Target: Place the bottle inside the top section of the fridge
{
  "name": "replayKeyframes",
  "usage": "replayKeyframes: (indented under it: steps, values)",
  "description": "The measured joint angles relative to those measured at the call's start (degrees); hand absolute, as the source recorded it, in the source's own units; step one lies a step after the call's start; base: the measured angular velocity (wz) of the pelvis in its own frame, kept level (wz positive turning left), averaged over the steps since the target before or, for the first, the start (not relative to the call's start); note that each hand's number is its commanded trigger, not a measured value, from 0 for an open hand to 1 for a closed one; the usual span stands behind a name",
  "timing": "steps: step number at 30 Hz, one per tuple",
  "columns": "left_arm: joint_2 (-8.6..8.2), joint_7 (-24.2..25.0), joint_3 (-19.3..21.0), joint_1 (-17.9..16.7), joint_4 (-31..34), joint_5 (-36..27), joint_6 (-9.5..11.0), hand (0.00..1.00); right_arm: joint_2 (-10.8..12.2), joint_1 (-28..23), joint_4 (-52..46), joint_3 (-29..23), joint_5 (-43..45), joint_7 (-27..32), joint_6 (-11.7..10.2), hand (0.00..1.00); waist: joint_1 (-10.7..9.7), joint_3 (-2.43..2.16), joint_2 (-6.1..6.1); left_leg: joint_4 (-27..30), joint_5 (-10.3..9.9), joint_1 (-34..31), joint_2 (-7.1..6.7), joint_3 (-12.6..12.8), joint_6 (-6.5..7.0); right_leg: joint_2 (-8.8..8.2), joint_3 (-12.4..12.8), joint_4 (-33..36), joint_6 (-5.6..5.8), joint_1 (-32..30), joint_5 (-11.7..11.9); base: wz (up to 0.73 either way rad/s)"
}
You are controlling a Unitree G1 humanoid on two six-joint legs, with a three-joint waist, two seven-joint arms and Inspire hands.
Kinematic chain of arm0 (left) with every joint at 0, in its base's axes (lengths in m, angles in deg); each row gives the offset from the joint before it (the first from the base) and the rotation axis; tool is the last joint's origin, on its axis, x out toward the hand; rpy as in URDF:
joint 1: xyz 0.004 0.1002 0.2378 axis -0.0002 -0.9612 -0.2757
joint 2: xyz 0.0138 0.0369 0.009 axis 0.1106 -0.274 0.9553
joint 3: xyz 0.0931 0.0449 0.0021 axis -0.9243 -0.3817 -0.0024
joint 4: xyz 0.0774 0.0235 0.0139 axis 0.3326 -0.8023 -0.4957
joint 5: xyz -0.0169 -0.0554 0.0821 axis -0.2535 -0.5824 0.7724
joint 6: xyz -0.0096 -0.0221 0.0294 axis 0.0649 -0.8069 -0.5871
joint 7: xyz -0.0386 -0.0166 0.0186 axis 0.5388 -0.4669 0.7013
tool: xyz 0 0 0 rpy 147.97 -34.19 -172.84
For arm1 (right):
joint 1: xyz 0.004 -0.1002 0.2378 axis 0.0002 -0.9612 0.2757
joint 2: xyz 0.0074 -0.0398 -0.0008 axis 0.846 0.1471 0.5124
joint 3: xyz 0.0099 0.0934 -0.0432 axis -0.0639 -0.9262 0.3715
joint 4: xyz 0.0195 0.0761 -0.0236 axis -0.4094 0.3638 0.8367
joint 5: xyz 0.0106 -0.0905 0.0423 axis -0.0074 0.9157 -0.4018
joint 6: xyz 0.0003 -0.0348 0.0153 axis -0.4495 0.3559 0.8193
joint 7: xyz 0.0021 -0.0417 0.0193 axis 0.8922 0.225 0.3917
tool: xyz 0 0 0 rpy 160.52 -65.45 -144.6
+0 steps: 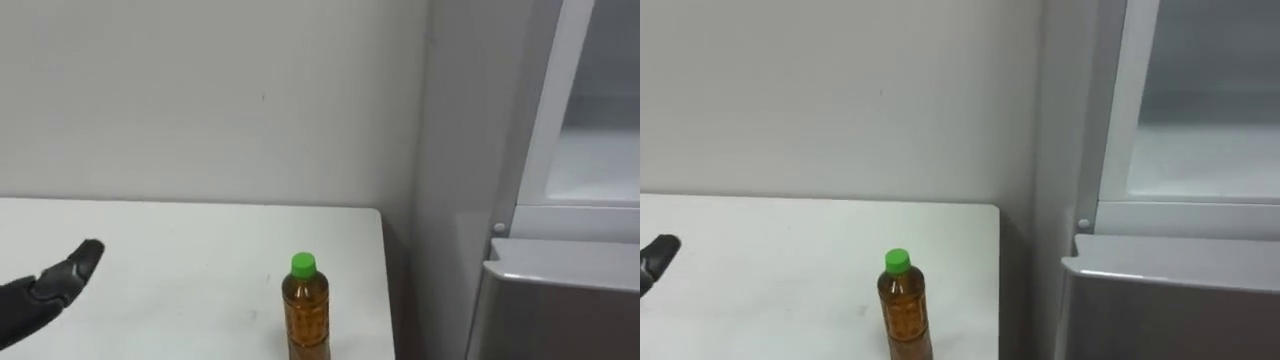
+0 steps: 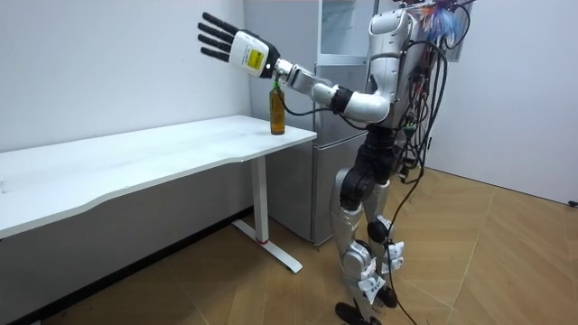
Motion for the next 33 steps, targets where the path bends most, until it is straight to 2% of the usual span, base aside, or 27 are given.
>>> replayKeyframes:
  steps: [3,5,8,13,16,18,20,22,26,28,33]
  values:
    - [-0.22,-2.3,1.1,-1.9,-4.3,-2.1,0.6,0.00,-0.3,-2.0,-1.5,-1.6,0.0,0.7,0.0,0.00,0.0,-0.22,0.46,-0.5,0.0,-0.1,-0.02,-0.2,0.04,0.04,0.4,0.1,0.06,-0.2,-0.1,0.00]
    - [-0.85,-3.3,1.0,-3.7,-7.9,-2.6,0.6,0.00,-0.3,-2.5,-1.7,-2.2,1.0,1.1,0.3,0.00,-0.2,-0.14,0.54,-0.5,0.0,0.0,-0.04,-0.3,0.04,0.07,0.4,0.0,0.09,-0.2,-0.1,-0.03]
    - [-2.03,-4.1,-0.2,-5.5,-16.3,-5.0,0.8,0.00,-0.1,-3.0,-3.3,-2.7,2.0,2.1,0.2,0.00,-0.4,-0.17,0.55,-0.4,0.0,0.4,-0.04,-0.3,0.01,0.07,0.4,0.1,0.04,0.2,-0.3,-0.03]
    - [-3.04,-6.0,-2.2,-6.3,-30.1,-7.6,1.0,0.00,0.7,-4.1,-5.6,-2.8,2.7,2.7,0.0,0.00,-0.5,-0.06,-0.44,-0.8,0.0,1.0,-0.08,0.1,-0.07,0.03,0.6,0.1,-0.41,0.5,-0.8,-0.05]
    - [-3.04,-6.4,-3.8,-6.9,-41.0,-8.4,2.2,0.00,1.1,-4.7,-6.6,-3.4,4.4,3.3,-0.1,0.00,-0.8,-0.05,-1.00,-0.6,0.0,0.9,-0.10,0.1,-0.13,0.01,0.7,0.1,-0.56,0.6,-1.1,-0.01]
    - [-3.11,-6.5,-5.5,-8.0,-44.0,-8.7,2.6,0.00,1.1,-4.7,-6.6,-3.6,5.0,3.2,-0.6,0.00,-1.3,-0.09,-1.16,-0.4,-0.1,0.7,-0.11,0.2,-0.15,-0.04,0.9,0.3,-0.56,0.1,-1.1,0.00]
    - [-3.05,-6.4,-7.0,-7.8,-49.2,-8.7,3.9,0.00,1.0,-4.6,-6.6,-3.7,5.0,3.2,-0.8,0.00,-1.6,-0.02,-1.39,-0.3,-0.1,0.6,-0.13,0.1,-0.14,-0.06,0.9,0.4,-0.54,0.1,-1.1,0.00]
    - [-3.09,-6.1,-9.4,-7.7,-54.7,-9.1,4.1,0.00,1.1,-4.5,-6.6,-3.6,4.6,3.0,-1.1,0.00,-1.9,0.05,-1.51,-0.2,-0.1,0.6,-0.20,0.1,-0.13,-0.14,0.8,0.4,-0.54,0.0,-1.1,0.00]
    - [-3.09,-5.6,-12.4,-7.7,-57.6,-9.9,4.5,0.00,1.1,-4.5,-6.6,-3.3,4.2,3.1,-1.1,0.00,-1.8,0.01,-1.77,-0.2,-0.1,0.6,-0.26,0.2,-0.13,-0.17,0.7,0.0,-0.57,-0.1,-1.2,0.00]
    - [-3.09,-4.9,-13.2,-7.5,-60.1,-9.8,5.2,0.00,1.1,-4.2,-6.6,-3.2,4.2,3.0,-1.2,0.00,-1.8,-0.02,-1.70,-0.3,-0.1,0.6,-0.27,0.2,-0.13,-0.17,0.8,0.0,-0.58,-0.1,-1.2,0.00]
    - [-2.71,-2.5,-15.8,-7.8,-68.0,-9.4,5.3,0.00,1.0,-4.2,-6.1,-2.4,3.7,2.4,-1.3,0.00,-2.1,-0.11,-1.65,-0.8,-0.1,0.8,-0.24,1.0,-0.13,-0.14,0.9,0.0,-0.56,0.1,-1.3,-0.02]
